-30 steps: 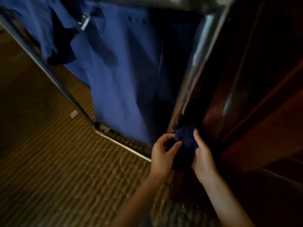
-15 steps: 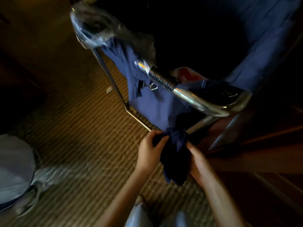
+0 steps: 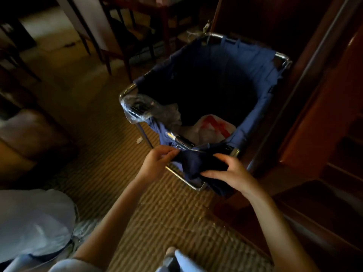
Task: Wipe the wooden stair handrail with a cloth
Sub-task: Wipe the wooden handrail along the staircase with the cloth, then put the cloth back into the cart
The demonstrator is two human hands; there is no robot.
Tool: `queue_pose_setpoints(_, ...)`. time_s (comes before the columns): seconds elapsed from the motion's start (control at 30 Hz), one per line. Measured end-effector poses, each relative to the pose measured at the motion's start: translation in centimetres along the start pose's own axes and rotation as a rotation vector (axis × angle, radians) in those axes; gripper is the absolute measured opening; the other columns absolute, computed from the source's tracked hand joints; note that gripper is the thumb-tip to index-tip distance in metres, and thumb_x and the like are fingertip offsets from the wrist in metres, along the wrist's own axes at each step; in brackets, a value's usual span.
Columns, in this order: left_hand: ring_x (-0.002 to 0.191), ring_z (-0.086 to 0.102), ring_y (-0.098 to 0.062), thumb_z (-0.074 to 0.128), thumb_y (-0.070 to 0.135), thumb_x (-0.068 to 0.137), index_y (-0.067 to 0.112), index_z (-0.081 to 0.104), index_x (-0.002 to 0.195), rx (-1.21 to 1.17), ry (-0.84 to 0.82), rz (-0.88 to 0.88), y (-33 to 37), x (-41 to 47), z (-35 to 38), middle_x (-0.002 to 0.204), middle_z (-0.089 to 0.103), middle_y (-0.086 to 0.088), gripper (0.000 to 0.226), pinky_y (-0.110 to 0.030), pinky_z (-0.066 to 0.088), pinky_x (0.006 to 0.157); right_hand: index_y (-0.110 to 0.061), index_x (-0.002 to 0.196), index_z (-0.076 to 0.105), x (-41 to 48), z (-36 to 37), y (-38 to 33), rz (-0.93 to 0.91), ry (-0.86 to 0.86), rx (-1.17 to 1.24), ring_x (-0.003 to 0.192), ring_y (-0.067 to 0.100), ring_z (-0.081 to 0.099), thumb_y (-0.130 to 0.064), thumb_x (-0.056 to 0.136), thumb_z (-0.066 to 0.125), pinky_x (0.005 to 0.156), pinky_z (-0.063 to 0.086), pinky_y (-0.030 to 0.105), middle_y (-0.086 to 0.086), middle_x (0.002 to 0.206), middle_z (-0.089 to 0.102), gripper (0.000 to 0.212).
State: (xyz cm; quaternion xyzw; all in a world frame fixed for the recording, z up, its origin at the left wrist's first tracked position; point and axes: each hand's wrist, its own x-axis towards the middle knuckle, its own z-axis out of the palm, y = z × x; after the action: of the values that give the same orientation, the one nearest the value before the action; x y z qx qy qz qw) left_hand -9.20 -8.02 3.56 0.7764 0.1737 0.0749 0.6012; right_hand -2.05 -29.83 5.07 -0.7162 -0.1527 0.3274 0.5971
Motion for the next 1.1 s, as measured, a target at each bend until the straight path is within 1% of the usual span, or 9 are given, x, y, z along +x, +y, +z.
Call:
queue_pose_setpoints(0.13,0.058,0.057,0.004,0.055,0.009,0.097,0.003,0.071,0.091,-0.072,0.049,0.035,2.5,0.7,-0.9,0.07,0.068,0.01,0.019,-0.009,0.042,0.054,-0.017,0.091,0.067,-0.4,-1.0,-2.1,-0.123,0.037,-0.187,0.083,0.003,0.062,-0.01,0.078,0.08,0.073,0.046,0.009,-0.001,0.094,0.065,0.02)
queue_pose_setpoints(0.3,0.069,0.062,-0.009,0.057,0.02,0.097,0.02,0.069,0.079,-0.126,0.167,0.052,3.7,3.6,-3.1,0.074,0.067,-0.001,0.022,-0.027,0.051,0.065,-0.014,0.093,0.063,0.7,-0.3,-3.3,-0.313,0.237,-0.203,0.106,-0.004,0.056,-0.002,0.08,0.076,0.088,0.04,0.007,-0.006,0.112,0.058,0.022)
queue_pose_setpoints(0.4,0.064,0.061,-0.001,0.059,0.028,0.097,0.024,0.069,0.077,-0.074,0.268,0.026,3.5,7.5,-4.9,0.07,0.066,0.009,0.023,-0.02,0.05,0.063,-0.019,0.09,0.063,1.9,-0.3,-4.1,-0.341,0.333,-0.043,0.086,0.001,0.064,-0.006,0.082,0.074,0.076,0.047,0.012,-0.012,0.085,0.07,0.018)
queue_pose_setpoints(0.5,0.059,0.059,0.008,0.06,0.03,0.096,0.021,0.071,0.086,-0.052,0.211,0.017,3.4,11.6,-6.4,0.073,0.066,0.011,0.018,-0.008,0.047,0.056,-0.021,0.085,0.059,4.8,0.4,-5.0,-0.338,0.529,-0.029,0.075,0.002,0.061,-0.015,0.085,0.074,0.068,0.048,0.016,-0.012,0.073,0.065,0.016)
queue_pose_setpoints(0.6,0.067,0.064,-0.002,0.062,0.029,0.095,0.016,0.073,0.088,-0.085,0.122,-0.018,3.1,15.5,-8.5,0.075,0.07,0.004,0.018,-0.016,0.052,0.064,-0.026,0.083,0.054,8.5,1.7,-5.7,-0.215,0.695,-0.095,0.072,0.012,0.058,-0.018,0.086,0.073,0.063,0.047,0.029,-0.006,0.074,0.059,0.021)
queue_pose_setpoints(0.73,0.057,0.068,-0.006,0.064,0.029,0.094,0.024,0.072,0.071,-0.219,-0.007,-0.036,3.8,20.5,-11.5,0.062,0.071,0.008,0.025,-0.02,0.055,0.053,-0.023,0.078,0.05,12.9,3.2,-6.1,-0.16,0.757,-0.307,0.067,0.012,0.055,0.002,0.085,0.068,0.063,0.046,0.021,-0.004,0.071,0.054,0.031)
queue_pose_setpoints(0.87,0.064,0.065,-0.018,0.063,0.032,0.094,0.026,0.074,0.072,-0.104,-0.024,0.025,4.2,24.5,-12.3,0.065,0.069,0.0,0.025,-0.032,0.053,0.06,-0.01,0.099,0.049,16.7,3.1,-7.2,-0.024,0.973,-0.136,0.084,0.022,0.056,0.006,0.091,0.053,0.079,0.045,0.034,0.011,0.089,0.054,0.018)
queue_pose_setpoints(0.97,0.062,0.055,-0.024,0.059,0.03,0.097,0.006,0.072,0.084,-0.072,-0.081,0.006,4.0,26.2,-11.1,0.063,0.058,-0.008,0.031,-0.036,0.041,0.058,-0.012,0.121,0.043,18.6,3.2,-7.6,0.155,0.823,0.35,0.093,0.032,0.059,0.003,0.098,0.04,0.088,0.048,0.051,0.014,0.107,0.055,0.028)
queue_pose_setpoints(1.1,0.068,0.06,-0.019,0.059,0.026,0.097,0.01,0.067,0.074,-0.142,-0.32,0.017,4.4,26.7,-8.6,0.071,0.063,-0.009,0.03,-0.034,0.046,0.066,-0.019,0.102,0.053,19.5,3.2,-7.2,0.228,0.778,0.46,0.083,0.028,0.061,0.001,0.099,0.039,0.093,0.048,0.054,0.01,0.102,0.059,0.024)
